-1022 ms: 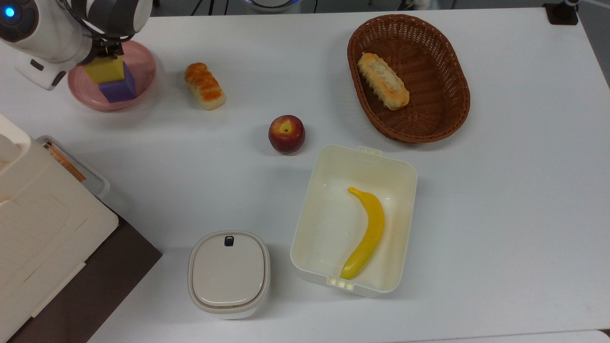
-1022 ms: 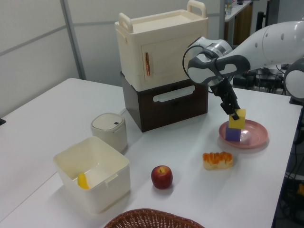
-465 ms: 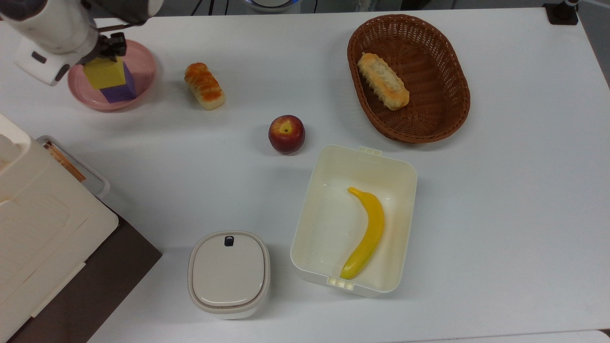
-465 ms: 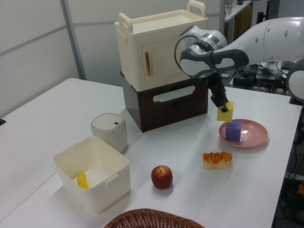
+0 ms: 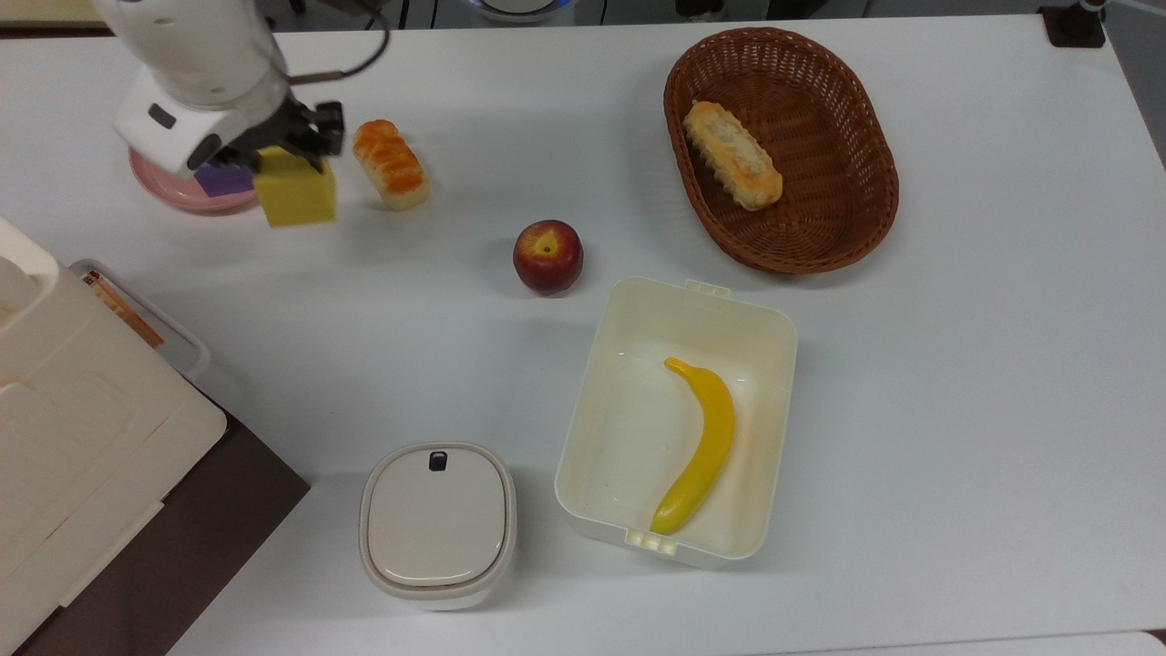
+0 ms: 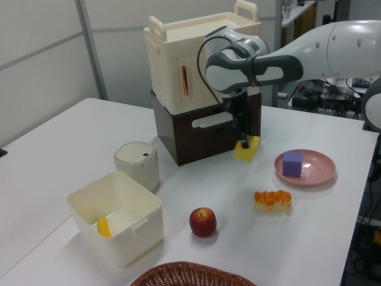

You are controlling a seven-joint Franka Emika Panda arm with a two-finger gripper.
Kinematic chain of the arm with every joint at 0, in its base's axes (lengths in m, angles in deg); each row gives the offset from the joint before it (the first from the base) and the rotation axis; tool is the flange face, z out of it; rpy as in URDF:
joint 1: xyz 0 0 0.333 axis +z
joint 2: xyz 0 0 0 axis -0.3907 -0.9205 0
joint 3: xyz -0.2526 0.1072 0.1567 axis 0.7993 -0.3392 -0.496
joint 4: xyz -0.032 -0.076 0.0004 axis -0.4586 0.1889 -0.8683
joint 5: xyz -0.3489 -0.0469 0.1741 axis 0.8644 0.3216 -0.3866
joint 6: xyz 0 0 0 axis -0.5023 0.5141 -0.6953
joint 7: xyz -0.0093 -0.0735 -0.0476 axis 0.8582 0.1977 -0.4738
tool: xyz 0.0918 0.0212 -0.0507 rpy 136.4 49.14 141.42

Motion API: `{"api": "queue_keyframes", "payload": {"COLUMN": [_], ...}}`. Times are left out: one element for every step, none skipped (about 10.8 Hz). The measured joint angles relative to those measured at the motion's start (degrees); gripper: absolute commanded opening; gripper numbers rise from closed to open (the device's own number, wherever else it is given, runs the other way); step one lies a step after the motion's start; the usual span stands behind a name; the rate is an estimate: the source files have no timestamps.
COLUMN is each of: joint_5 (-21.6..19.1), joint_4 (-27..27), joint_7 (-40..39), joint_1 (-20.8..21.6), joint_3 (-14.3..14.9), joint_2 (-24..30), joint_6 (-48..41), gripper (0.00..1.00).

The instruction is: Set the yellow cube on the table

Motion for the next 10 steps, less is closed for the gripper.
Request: {"api": "queue_keyframes", "payload": {"joint_5": [-0.9,-1.1,-1.1,-1.2,-1.4,-1.5,-1.6,-1.6,-1.6,-1.6], "joint_4": [0.0,0.0,0.1,0.4,1.4,2.5,3.1,3.4,3.4,3.4], "joint_7": [2.9,4.6,5.6,6.0,6.3,6.7,7.8,9.1,10.1,11.0], "joint_1": [1.0,2.0,2.6,2.8,3.0,3.6,4.6,5.6,6.5,7.2], "joint_3": [0.0,0.0,0.0,0.0,-0.1,-0.1,-0.1,-0.1,-0.1,-0.1], "joint_2": [0.0,0.0,0.0,0.0,0.2,0.9,2.0,3.6,5.2,6.5], "joint_6": [1.2,1.6,1.7,1.8,1.8,1.8,1.8,1.8,1.1,-0.5], "gripper": [1.00,1.00,1.00,1.00,1.00,1.00,1.00,1.00,1.00,1.00]}}
